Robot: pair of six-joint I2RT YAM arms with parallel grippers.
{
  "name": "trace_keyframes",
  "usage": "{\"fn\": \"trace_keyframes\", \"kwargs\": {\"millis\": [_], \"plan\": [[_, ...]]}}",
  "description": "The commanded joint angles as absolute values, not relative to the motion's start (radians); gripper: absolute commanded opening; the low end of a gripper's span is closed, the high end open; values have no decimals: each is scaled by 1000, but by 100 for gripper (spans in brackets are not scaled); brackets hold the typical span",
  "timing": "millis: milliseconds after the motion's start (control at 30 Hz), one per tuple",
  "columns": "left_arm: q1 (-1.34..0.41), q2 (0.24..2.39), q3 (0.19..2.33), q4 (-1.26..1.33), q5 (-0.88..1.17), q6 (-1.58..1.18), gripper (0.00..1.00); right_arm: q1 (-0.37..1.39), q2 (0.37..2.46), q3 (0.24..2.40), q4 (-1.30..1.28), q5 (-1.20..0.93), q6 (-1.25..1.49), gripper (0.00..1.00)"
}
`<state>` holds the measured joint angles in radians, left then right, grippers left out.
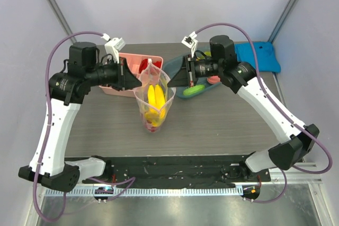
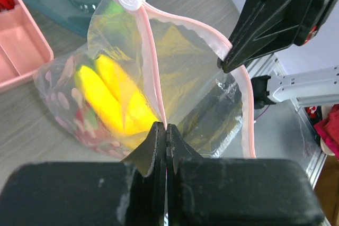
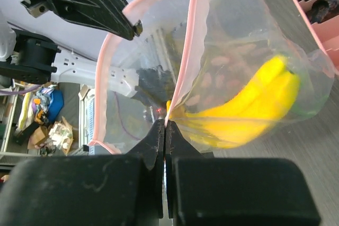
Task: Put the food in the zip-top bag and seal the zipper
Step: Adjust the zipper food storage bag at the center of the board, then pick up the fake fruit from the bin.
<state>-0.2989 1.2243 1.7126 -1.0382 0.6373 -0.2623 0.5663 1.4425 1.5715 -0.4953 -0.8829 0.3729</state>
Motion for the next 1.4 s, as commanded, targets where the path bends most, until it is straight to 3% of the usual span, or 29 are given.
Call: {"fn": "trace_keyframes", "kwargs": {"millis": [0, 200, 267, 300, 367, 400, 533, 567, 767, 800, 867, 1100, 1367], "plan": [[-310, 1276, 1674, -1103, 606, -227, 0, 549, 1457, 1536, -425, -930, 425, 1], [-310, 1328, 1646, -1075, 568, -261, 0, 523, 1517, 1554, -489, -885, 373, 1], [-308, 1328, 1641, -1062, 552, -270, 0, 497, 1514, 1565, -492, -855, 356, 18], [-308, 1324, 1640, -1049, 545, -273, 0, 483, 1517, 1583, -491, -850, 350, 43], [-308, 1322, 1632, -1037, 542, -278, 0, 424, 1531, 1611, -486, -856, 356, 55], [-308, 1324, 1631, -1029, 543, -281, 0, 399, 1546, 1638, -477, -857, 367, 67], [-310, 1331, 1629, -1017, 545, -290, 0, 260, 1592, 1712, -501, -818, 266, 76], [-308, 1336, 1631, -1016, 545, -291, 0, 218, 1604, 1738, -527, -728, 215, 77], [-308, 1345, 1634, -1005, 543, -290, 0, 201, 1762, 1801, -678, -453, -211, 85], [-308, 1345, 1634, -1005, 542, -290, 0, 202, 1787, 1802, -652, -422, -237, 93], [-308, 1351, 1635, -1005, 541, -284, 0, 209, 1854, 1813, -615, -382, -335, 99], [-308, 1368, 1641, -1012, 528, -264, 0, 242, 1996, 1786, -370, -298, -628, 100], [-308, 1390, 1643, -1015, 519, -258, 0, 297, 2131, 1784, -304, -273, -903, 100]]}}
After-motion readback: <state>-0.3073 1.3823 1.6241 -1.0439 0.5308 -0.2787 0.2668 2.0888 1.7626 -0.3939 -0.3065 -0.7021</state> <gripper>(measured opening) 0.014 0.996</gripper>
